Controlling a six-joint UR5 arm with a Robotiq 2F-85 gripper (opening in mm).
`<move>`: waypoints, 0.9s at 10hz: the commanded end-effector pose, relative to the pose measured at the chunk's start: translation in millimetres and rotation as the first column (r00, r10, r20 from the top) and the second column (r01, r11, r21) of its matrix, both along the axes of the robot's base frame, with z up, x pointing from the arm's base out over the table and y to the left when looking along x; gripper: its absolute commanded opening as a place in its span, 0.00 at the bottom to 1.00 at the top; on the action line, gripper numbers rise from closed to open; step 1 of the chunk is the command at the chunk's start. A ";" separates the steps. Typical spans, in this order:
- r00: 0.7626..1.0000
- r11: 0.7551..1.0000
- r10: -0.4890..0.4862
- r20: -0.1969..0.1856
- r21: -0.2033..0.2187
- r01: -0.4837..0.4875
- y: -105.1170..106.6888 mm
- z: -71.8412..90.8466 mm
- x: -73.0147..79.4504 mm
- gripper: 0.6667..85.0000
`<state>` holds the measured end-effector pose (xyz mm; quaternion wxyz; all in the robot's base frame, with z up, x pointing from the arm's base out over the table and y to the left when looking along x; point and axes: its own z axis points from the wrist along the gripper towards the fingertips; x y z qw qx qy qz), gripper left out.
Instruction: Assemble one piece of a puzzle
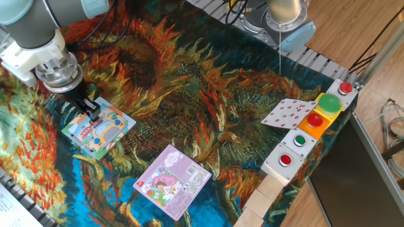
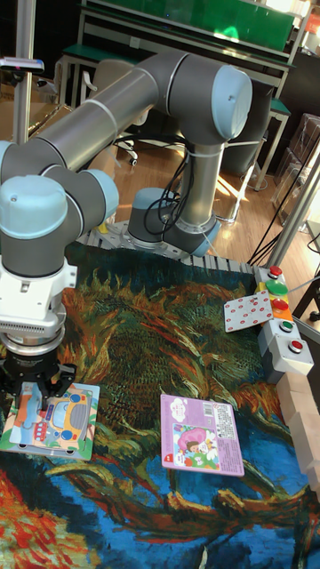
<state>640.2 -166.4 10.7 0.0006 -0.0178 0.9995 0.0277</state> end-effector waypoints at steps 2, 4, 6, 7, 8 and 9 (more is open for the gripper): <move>1.000 1.000 -0.022 0.009 0.015 0.021 1.3 1.6 2.3 0.30; 1.000 1.000 -0.023 0.012 0.018 0.023 0.9 1.7 3.0 0.30; 1.000 1.000 -0.020 0.009 0.018 0.020 0.3 5.0 1.0 0.30; 1.000 1.000 -0.015 0.009 0.012 0.015 -1.9 7.8 0.7 0.30; 1.000 1.000 -0.011 0.009 0.010 0.011 -3.2 9.8 0.5 0.30; 1.000 1.000 -0.009 0.012 0.013 0.009 -2.4 11.2 1.6 0.30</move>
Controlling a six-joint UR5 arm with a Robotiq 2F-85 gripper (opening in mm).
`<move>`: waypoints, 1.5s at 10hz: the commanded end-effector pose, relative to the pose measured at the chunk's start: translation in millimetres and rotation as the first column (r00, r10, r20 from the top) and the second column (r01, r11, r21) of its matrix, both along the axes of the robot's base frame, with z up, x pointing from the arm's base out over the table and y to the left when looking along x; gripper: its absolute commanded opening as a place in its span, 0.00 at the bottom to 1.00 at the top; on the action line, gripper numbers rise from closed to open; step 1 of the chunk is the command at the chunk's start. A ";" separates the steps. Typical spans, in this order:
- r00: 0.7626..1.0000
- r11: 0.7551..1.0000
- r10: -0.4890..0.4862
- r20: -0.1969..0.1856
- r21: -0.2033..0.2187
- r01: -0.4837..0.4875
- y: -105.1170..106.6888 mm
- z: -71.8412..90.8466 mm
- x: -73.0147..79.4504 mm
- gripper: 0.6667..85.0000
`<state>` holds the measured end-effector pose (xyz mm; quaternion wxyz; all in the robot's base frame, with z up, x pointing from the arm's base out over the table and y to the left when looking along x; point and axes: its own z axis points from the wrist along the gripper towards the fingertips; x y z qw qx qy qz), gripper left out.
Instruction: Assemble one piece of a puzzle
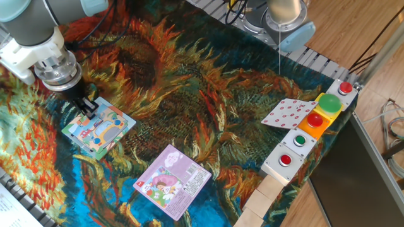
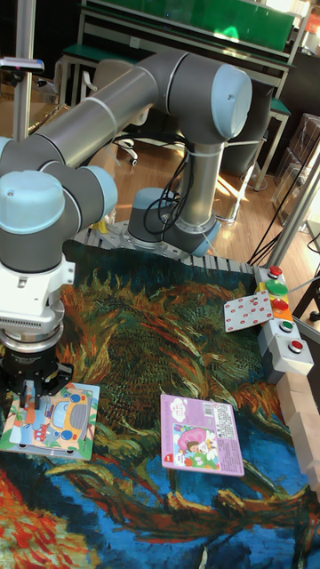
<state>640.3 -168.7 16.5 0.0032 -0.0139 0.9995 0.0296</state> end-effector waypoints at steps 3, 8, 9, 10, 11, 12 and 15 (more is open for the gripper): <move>0.999 0.999 -0.019 0.038 0.044 0.017 24.0 13.6 19.8 0.15; 0.994 0.994 -0.079 0.076 0.080 0.073 43.7 23.4 37.4 0.01; 0.994 0.994 -0.079 0.077 0.084 0.073 44.9 23.6 37.8 0.01; 0.994 0.994 -0.076 0.073 0.087 0.069 45.7 23.6 36.6 0.01; 0.995 0.995 -0.072 0.068 0.080 0.066 44.1 23.3 35.0 0.01; 0.995 0.996 -0.073 0.064 0.065 0.069 40.2 22.7 33.8 0.01; 0.998 0.996 -0.055 0.041 0.067 0.052 41.4 22.4 27.4 0.01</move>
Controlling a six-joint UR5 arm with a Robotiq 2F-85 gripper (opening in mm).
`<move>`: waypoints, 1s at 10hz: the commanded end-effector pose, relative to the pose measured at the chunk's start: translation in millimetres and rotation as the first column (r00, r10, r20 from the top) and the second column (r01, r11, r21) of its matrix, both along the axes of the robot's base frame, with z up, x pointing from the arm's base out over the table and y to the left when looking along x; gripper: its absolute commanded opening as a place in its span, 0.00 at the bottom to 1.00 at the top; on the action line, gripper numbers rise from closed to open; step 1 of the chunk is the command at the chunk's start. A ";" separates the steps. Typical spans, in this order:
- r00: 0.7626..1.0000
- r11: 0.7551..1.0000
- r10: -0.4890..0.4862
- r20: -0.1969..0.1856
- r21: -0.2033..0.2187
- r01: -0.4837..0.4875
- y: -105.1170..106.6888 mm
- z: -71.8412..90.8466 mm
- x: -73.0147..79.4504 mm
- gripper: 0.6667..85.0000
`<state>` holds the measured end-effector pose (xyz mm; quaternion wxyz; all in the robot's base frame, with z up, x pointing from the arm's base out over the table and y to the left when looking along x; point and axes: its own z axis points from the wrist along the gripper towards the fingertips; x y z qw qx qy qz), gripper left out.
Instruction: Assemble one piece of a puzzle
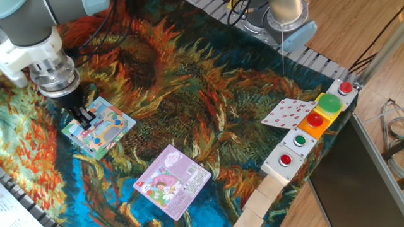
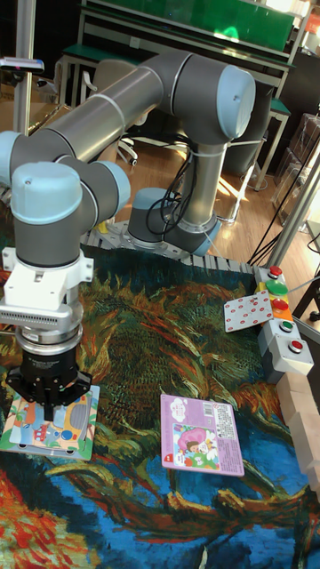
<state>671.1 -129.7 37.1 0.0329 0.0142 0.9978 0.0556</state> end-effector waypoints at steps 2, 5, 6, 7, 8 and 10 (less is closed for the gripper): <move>0.998 0.999 0.035 -0.047 -0.004 -0.036 10.9 -10.1 -13.5 0.01; 0.996 0.999 0.048 -0.073 -0.014 -0.049 8.3 -12.5 -21.2 0.01; 0.996 0.998 0.050 -0.070 -0.028 -0.052 4.4 -11.8 -20.9 0.01; 0.997 0.998 0.045 -0.066 -0.043 -0.048 0.4 -12.1 -19.7 0.01; 0.997 0.997 0.043 -0.058 -0.056 -0.046 -2.8 -12.3 -17.3 0.01; 0.997 0.998 0.044 -0.065 -0.036 -0.047 3.2 -12.5 -19.2 0.01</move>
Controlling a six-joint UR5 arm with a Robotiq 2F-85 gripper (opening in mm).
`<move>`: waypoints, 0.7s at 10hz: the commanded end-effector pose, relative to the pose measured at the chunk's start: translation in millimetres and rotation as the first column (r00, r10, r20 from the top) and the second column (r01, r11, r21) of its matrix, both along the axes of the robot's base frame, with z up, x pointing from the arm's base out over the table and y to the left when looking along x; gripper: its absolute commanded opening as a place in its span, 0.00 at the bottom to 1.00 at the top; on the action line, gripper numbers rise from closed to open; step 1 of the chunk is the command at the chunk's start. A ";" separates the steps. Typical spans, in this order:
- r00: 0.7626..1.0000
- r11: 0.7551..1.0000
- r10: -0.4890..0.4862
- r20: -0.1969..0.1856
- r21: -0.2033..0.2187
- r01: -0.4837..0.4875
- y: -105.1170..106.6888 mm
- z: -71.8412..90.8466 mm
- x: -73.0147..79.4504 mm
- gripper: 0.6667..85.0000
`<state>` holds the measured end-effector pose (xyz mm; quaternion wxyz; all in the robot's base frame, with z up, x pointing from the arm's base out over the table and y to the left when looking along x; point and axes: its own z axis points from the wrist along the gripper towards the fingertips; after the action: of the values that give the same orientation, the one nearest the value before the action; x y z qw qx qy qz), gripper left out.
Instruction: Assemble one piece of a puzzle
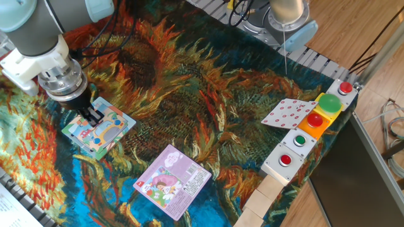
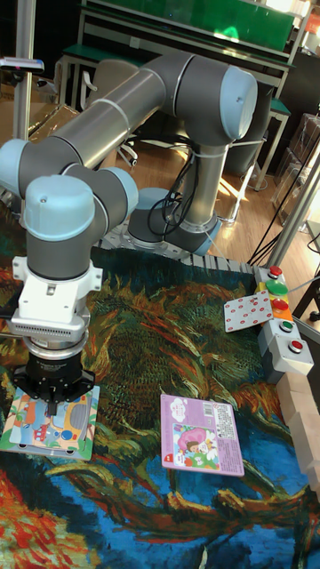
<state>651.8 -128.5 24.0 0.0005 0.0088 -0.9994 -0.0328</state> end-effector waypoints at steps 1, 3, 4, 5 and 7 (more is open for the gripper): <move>1.000 1.000 0.005 -0.006 0.018 -0.005 8.3 -1.7 -0.1 0.01; 1.000 0.999 0.018 -0.007 0.035 -0.017 13.6 -8.9 2.0 0.01; 1.000 0.999 0.021 -0.006 0.031 -0.020 13.3 -10.4 2.4 0.01; 1.000 0.999 0.027 -0.004 0.029 -0.026 13.2 -11.0 3.0 0.01; 0.999 0.999 0.040 -0.002 0.024 -0.040 11.7 -13.5 4.7 0.01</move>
<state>653.5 -118.5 12.9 0.0051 0.0248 -0.9989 -0.0405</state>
